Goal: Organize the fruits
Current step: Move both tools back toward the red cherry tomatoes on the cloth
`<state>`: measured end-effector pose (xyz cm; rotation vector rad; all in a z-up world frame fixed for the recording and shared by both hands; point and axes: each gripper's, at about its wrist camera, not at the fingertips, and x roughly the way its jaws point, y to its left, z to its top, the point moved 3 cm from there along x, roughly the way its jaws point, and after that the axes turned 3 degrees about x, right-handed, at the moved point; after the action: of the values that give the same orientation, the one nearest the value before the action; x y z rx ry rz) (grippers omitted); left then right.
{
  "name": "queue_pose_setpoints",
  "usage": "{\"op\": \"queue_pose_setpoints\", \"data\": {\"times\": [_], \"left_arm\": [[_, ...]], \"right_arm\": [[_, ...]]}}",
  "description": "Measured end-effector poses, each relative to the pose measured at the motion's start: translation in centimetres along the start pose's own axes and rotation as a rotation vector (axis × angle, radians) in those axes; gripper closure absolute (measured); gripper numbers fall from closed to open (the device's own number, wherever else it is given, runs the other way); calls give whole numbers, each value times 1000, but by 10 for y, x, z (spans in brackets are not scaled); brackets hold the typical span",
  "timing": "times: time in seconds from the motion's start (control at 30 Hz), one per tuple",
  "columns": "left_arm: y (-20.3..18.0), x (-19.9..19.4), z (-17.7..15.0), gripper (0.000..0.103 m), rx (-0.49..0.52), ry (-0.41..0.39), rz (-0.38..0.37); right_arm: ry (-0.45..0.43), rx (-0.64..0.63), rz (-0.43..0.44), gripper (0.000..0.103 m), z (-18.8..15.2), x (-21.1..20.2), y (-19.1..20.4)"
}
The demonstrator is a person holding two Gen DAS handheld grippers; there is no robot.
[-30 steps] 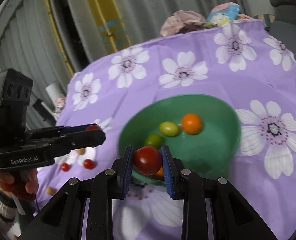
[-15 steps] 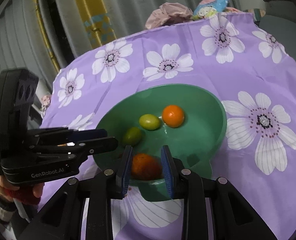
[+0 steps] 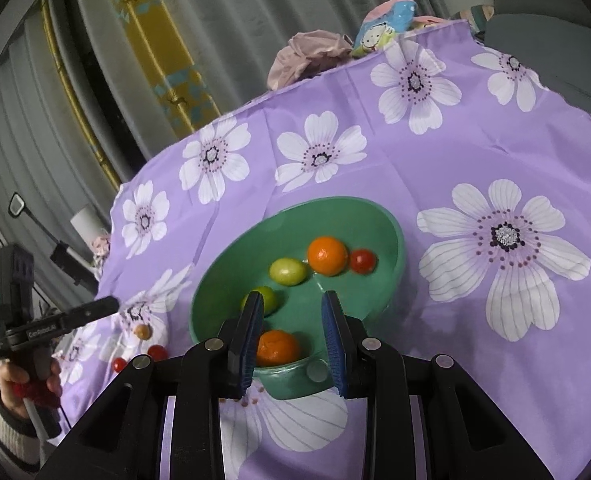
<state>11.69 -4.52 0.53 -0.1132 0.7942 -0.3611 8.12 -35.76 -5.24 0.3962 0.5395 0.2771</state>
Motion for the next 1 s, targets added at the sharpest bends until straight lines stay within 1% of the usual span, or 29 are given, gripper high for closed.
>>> {"op": "queue_pose_setpoints", "data": {"times": [0.2,0.37,0.47,0.6,0.77,0.87,1.0], "left_arm": [[47,-27,-36,51,-100,33,103],[67,-37,-60,51,-146,67,138],[72,-41,-69,51,-156,79,133],[71,-42,-72,51,-155,80,110],[68,-41,-75,51,-140,82,81],[68,-42,-79,51,-121,83,76],[68,-42,-85,51,-92,90,80]], "right_arm": [[23,-42,18,73,-3,3,16],[33,-58,26,73,-4,4,27],[28,-66,19,73,-2,3,32],[32,-73,27,73,-1,1,39],[62,-114,23,73,-3,5,54],[78,-137,28,73,-5,9,62],[138,-182,52,73,-15,22,79]]}}
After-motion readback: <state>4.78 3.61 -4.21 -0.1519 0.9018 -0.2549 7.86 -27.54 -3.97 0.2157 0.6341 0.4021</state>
